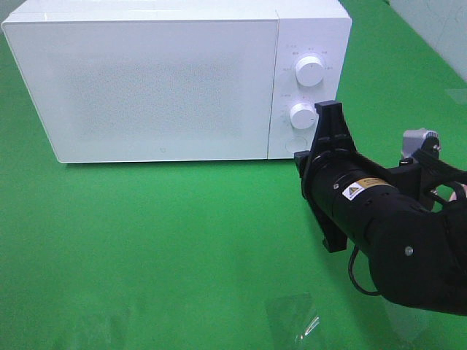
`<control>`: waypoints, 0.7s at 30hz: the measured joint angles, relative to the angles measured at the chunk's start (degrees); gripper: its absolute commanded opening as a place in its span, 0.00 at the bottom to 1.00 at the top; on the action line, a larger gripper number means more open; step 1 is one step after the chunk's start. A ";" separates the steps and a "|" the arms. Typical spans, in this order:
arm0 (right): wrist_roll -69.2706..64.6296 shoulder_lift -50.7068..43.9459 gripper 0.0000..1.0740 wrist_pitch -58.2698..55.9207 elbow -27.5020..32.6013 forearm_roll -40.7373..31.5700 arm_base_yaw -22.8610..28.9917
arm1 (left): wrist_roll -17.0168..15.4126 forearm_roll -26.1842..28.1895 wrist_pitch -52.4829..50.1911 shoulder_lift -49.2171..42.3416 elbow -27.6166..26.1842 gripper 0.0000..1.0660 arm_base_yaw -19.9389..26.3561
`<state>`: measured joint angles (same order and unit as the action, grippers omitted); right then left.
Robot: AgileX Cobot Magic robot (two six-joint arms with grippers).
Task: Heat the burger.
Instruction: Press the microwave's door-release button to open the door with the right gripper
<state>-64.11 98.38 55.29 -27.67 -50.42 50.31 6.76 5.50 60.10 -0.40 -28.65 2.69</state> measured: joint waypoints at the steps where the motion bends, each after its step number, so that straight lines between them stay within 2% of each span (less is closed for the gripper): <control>1: 0.00 0.00 0.00 0.00 0.00 0.00 0.00 | 0.00 0.00 0.00 0.00 0.00 0.92 0.00; 7: -0.86 0.00 0.00 -3.09 0.00 2.64 -4.81 | 0.00 0.00 0.00 0.00 0.00 0.92 0.00; 16: -3.38 2.01 0.00 -4.24 -0.06 4.35 -6.36 | 0.00 0.00 0.00 0.00 0.00 0.92 0.00; 21: -8.14 6.25 0.00 -4.53 -1.72 8.82 -8.19 | 0.00 0.00 0.00 0.00 0.00 0.92 0.00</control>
<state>-72.25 104.62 50.76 -29.39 -41.60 42.11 6.76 5.50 60.10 -0.40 -28.65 2.69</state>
